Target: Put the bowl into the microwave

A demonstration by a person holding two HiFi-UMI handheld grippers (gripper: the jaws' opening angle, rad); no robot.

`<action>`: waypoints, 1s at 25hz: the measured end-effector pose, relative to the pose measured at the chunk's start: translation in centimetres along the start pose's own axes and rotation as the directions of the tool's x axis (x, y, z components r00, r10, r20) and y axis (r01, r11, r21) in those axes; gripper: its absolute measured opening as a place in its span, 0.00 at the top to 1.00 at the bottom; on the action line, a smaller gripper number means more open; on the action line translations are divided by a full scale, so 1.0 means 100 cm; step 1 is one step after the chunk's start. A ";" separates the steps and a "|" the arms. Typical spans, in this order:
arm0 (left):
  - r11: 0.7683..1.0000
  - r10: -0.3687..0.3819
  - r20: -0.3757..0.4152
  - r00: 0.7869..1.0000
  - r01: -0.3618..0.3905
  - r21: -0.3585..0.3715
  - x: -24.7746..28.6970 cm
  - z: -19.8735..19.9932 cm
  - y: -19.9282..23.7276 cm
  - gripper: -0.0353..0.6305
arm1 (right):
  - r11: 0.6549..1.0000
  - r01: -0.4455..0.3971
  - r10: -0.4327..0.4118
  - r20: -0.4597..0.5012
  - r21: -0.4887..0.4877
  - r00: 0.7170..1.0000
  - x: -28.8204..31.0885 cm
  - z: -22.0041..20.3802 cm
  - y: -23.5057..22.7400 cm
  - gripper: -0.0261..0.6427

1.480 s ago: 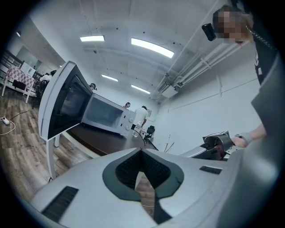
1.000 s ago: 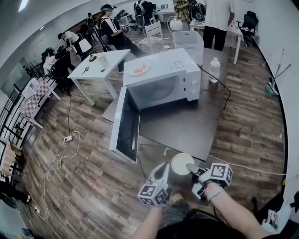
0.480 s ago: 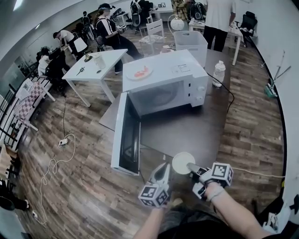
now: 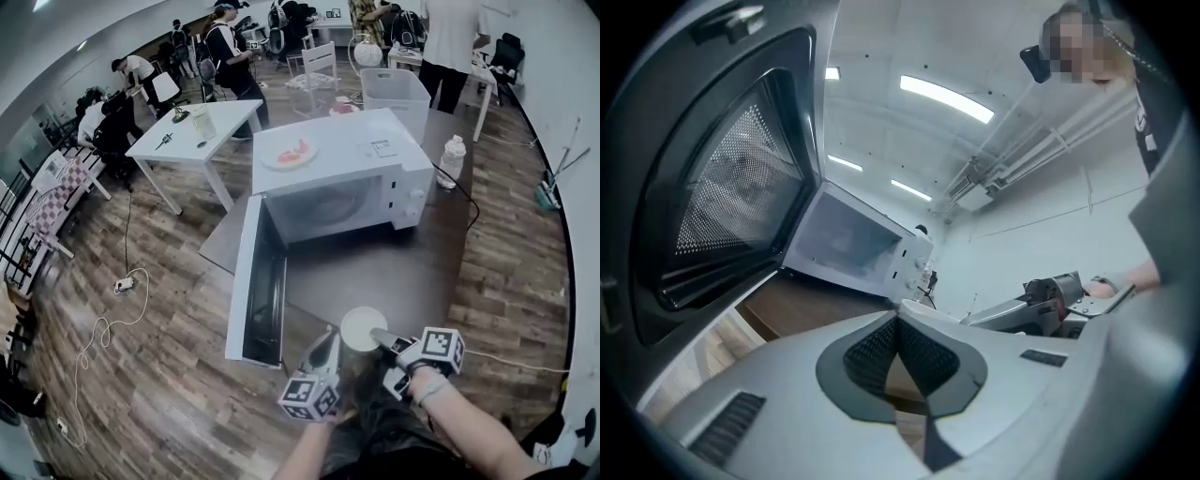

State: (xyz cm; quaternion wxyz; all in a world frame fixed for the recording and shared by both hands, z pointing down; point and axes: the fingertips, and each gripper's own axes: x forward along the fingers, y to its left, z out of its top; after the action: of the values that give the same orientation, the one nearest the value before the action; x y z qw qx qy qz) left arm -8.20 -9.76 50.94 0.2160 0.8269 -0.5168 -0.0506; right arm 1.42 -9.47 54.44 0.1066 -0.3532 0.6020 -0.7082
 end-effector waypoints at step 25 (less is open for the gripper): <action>0.996 0.092 0.026 0.995 -0.091 -0.013 0.101 0.033 0.073 0.95 | 1.000 -0.024 0.023 -0.082 -0.007 0.996 0.104 0.089 0.037 0.76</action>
State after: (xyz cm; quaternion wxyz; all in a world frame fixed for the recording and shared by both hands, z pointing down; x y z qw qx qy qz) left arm -10.63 -22.29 52.36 0.2163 0.8003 -0.5565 -0.0547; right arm -1.57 -23.27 55.08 0.0886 -0.3170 0.6128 -0.7184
